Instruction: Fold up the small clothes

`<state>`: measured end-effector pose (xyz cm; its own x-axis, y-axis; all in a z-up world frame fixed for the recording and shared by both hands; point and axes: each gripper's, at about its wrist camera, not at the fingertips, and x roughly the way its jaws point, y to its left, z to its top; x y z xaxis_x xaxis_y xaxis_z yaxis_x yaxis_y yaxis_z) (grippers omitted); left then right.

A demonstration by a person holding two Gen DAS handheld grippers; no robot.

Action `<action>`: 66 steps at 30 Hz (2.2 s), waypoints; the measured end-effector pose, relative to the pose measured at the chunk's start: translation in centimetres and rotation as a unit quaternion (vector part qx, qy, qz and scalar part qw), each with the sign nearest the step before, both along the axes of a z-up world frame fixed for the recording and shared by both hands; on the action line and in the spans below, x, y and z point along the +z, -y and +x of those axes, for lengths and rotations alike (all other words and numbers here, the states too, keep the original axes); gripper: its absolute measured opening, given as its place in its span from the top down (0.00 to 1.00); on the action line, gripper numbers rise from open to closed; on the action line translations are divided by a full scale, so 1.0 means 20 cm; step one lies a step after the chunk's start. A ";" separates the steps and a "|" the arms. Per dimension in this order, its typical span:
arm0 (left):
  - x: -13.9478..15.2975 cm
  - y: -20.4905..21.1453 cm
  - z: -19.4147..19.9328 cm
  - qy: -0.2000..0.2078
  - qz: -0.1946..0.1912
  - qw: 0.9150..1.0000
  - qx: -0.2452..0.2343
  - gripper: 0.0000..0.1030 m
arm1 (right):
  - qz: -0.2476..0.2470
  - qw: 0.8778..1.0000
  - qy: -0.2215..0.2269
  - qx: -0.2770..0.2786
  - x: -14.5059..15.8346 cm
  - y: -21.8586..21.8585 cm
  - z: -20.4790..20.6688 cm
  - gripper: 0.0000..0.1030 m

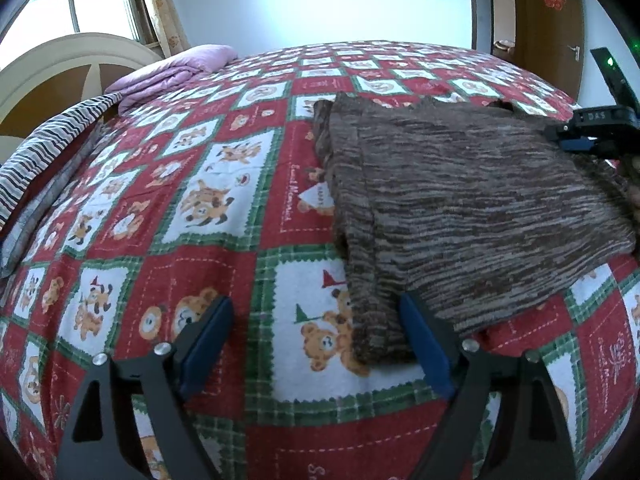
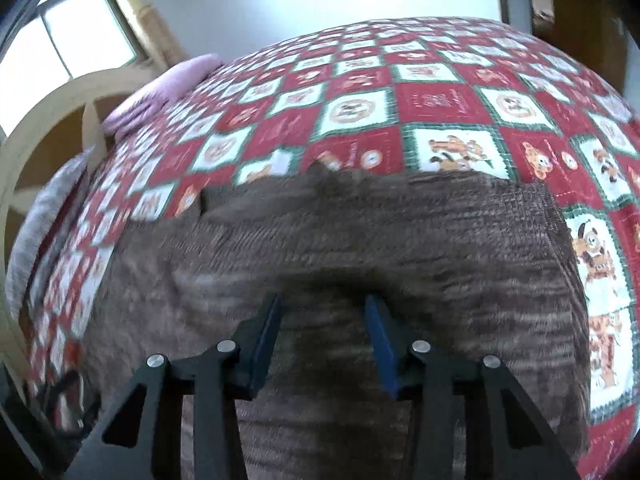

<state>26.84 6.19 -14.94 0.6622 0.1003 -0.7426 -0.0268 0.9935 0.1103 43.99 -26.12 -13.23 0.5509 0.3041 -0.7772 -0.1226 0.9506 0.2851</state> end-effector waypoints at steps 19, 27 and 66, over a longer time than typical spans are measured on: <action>0.09 0.00 0.31 0.026 0.021 0.999 0.023 0.00 | -0.079 0.991 0.047 0.095 0.05 -0.39 -0.03 0.46; 0.06 -0.06 0.40 -0.008 -0.001 0.999 0.030 0.00 | -0.077 0.997 0.011 -0.017 -0.01 0.33 0.03 0.47; 0.02 -0.19 0.90 -0.014 -0.179 0.982 -0.063 0.14 | -0.224 0.910 0.148 0.317 -0.03 -1.19 -0.96 0.45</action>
